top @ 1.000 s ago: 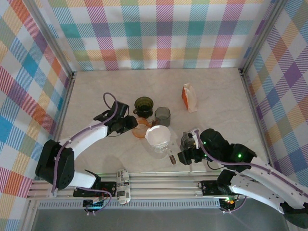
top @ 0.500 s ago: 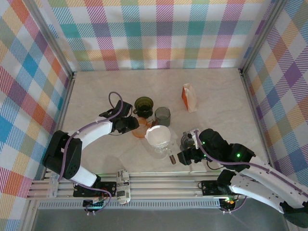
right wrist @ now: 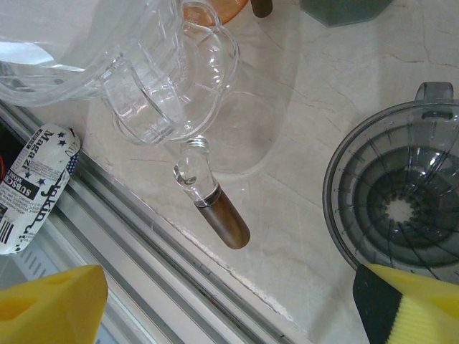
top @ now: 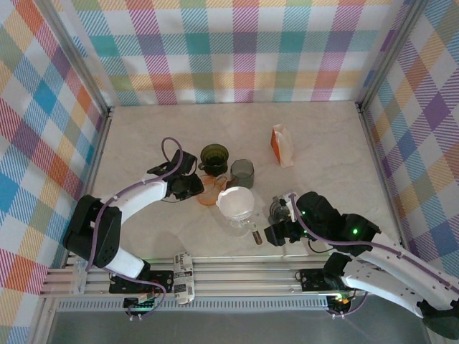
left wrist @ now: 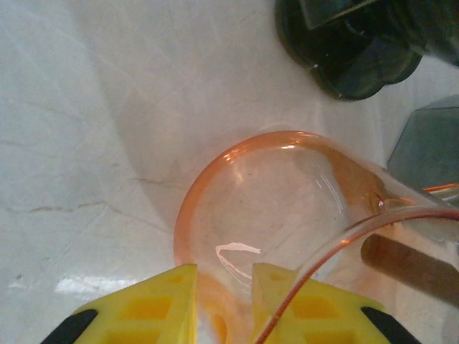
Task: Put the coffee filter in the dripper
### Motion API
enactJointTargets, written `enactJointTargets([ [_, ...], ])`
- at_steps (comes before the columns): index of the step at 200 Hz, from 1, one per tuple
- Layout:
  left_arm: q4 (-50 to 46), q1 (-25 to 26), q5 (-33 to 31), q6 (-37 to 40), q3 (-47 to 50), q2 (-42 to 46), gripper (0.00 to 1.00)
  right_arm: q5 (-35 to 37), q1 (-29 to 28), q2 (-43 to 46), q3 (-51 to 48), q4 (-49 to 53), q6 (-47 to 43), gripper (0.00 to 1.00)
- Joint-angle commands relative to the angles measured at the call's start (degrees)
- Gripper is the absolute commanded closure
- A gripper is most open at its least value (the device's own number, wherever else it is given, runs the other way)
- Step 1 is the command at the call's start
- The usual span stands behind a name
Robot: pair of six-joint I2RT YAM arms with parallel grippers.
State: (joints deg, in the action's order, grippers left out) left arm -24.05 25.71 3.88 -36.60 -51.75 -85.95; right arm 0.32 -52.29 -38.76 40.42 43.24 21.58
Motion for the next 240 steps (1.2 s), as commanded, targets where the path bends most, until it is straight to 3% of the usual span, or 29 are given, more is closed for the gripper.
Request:
enactJointTargets([
  [1,-3.37,-0.23,0.48,-0.51,0.98,3.72,0.76,-1.62,0.12,-0.17,-0.46,-0.86,-0.80,0.10],
  [87,-8.83,-0.31,-0.21,-1.02,3.58,13.50,0.78,-3.72,-0.02,-0.84,-4.16,-3.41,2.31,0.11],
  [120,-12.19,-0.56,-0.10,-1.37,4.84,17.35,0.79,-6.97,-0.73,-3.11,-8.34,-9.40,4.11,0.20],
  [240,-22.79,-2.34,-0.78,-2.31,5.39,28.16,0.80,-6.47,-2.03,-10.63,-15.57,-28.43,4.76,0.41],
])
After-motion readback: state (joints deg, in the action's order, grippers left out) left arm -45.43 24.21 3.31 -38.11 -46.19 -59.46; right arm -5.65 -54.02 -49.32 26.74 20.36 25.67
